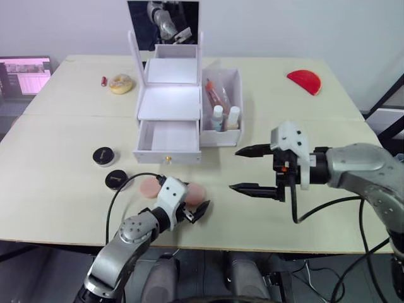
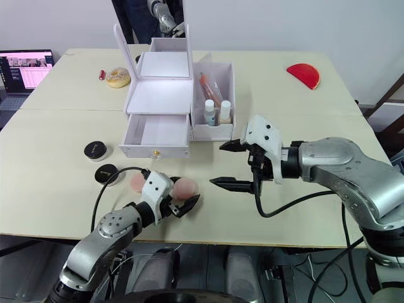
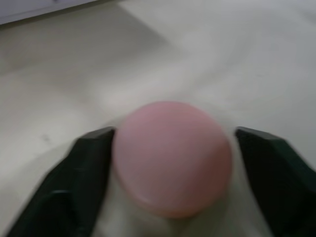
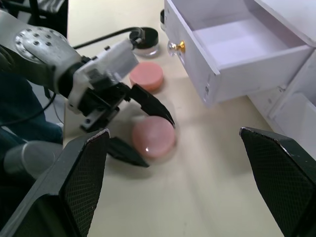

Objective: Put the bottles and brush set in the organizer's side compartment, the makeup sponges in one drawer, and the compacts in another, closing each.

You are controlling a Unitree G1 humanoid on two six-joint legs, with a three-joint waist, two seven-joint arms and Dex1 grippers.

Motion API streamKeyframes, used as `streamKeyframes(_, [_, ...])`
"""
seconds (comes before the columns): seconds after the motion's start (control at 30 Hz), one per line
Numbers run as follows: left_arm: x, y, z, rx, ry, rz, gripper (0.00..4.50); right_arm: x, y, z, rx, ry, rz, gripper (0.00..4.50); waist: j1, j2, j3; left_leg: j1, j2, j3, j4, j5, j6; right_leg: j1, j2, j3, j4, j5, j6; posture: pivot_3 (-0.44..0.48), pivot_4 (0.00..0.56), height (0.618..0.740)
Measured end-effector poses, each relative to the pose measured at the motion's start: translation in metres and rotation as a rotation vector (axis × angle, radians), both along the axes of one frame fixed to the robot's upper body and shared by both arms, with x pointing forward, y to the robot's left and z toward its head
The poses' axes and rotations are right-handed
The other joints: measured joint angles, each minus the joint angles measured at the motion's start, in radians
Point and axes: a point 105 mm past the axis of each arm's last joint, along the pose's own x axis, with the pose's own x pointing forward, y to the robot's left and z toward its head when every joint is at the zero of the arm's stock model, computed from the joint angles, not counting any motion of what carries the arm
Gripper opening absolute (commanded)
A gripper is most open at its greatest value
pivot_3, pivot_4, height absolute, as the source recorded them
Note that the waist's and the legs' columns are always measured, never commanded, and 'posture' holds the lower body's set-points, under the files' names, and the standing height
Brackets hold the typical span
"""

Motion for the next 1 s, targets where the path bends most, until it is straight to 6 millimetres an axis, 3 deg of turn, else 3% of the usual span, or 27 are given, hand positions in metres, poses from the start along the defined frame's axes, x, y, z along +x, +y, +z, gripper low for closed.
streamKeyframes(0.37, [-0.003,0.005,0.002,-0.026,0.006,-0.021,2.66,0.002,0.004,0.006,0.056,-0.044,0.006,4.5,-0.003,0.0,0.0,0.0,0.0,0.0,0.0,0.0,0.0,0.0,0.0,0.0,0.0,0.0,0.0,0.0,0.15,0.739])
streamKeyframes(0.47, [-0.01,0.018,0.004,-0.026,0.015,-0.048,2.66,0.002,0.006,0.006,0.071,-0.044,0.006,4.5,-0.006,0.0,0.0,0.0,0.0,0.0,-0.001,0.0,0.0,-0.002,0.0,0.0,0.001,0.0,0.0,0.0,0.15,0.739])
streamKeyframes(0.53, [-0.014,0.034,0.018,-0.04,-0.005,-0.058,2.66,0.004,0.006,0.006,0.081,-0.04,0.002,4.5,-0.005,0.0,0.001,0.0,0.0,0.0,-0.001,0.0,0.0,-0.002,0.0,0.0,0.001,0.0,0.0,0.0,0.15,0.739])
streamKeyframes(0.67, [-0.026,0.065,0.068,-0.048,-0.097,-0.139,2.66,0.006,0.005,0.006,0.092,-0.053,0.0,4.5,-0.004,0.001,0.001,-0.001,0.0,0.0,-0.001,0.0,0.0,-0.002,0.0,0.0,0.0,-0.001,0.001,0.0,0.15,0.739])
streamKeyframes(0.9, [-0.049,0.097,0.108,-0.023,-0.01,-0.303,2.66,0.012,0.005,0.006,0.116,-0.074,-0.001,4.5,-0.005,0.0,0.003,-0.001,0.0,-0.001,-0.001,0.0,0.0,-0.003,0.0,-0.001,0.001,0.0,0.0,0.0,0.15,0.739])
streamKeyframes(1.0, [-0.036,0.111,0.136,-0.016,-0.077,-0.297,2.66,0.014,0.004,0.002,0.116,-0.077,-0.011,4.5,-0.001,0.001,0.003,-0.001,0.0,-0.001,0.0,0.0,0.0,-0.002,0.0,-0.001,0.001,-0.001,0.001,0.0,0.15,0.739])
